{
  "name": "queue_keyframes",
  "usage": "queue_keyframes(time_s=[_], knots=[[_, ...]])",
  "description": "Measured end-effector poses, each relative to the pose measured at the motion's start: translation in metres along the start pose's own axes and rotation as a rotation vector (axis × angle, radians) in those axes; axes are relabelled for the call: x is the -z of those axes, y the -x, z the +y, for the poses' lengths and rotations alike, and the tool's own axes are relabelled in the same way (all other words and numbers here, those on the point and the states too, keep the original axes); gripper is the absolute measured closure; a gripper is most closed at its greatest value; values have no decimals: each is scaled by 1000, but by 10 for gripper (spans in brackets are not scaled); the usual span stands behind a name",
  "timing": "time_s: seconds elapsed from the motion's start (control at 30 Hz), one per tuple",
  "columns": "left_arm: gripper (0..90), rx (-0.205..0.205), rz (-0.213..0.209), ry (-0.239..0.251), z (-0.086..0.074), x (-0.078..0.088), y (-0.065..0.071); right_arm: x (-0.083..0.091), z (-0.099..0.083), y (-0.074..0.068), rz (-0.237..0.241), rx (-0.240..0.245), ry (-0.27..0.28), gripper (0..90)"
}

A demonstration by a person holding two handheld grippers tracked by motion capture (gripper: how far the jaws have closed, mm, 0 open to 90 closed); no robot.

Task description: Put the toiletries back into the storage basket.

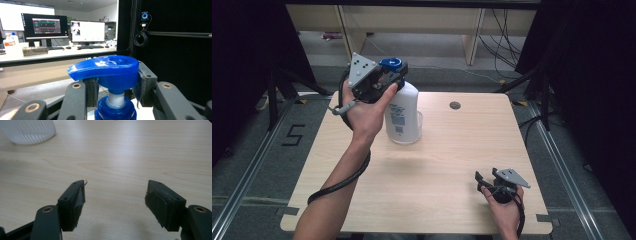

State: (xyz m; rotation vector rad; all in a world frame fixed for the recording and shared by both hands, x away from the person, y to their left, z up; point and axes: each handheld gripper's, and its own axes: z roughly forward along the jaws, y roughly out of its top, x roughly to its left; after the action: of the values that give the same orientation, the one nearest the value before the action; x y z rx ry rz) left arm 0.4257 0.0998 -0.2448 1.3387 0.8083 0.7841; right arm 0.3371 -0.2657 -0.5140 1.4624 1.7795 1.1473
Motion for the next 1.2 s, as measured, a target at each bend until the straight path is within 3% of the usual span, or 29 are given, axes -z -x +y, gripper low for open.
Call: queue_keyframes(time_s=[0.57,0.67,0.77,0.83,0.87,1.2], knots=[[596,3,7,5,8,-11,-4,-1,0,0,14,-14,2,324],[596,1,11,7,9,-12,-4,2,1,1,-13,12,-11,324],[596,1,15,2,9,-14,-5,-1,0,0,10,-14,5,324],[596,9,7,4,9,-15,-5,1,1,0,14,-1,-24,324],[596,1,17,5,10,-15,-6,-1,0,0,16,-5,-3,325],[596,-4,16,-3,12,-24,-9,0,0,0,1,8,-1,325]])
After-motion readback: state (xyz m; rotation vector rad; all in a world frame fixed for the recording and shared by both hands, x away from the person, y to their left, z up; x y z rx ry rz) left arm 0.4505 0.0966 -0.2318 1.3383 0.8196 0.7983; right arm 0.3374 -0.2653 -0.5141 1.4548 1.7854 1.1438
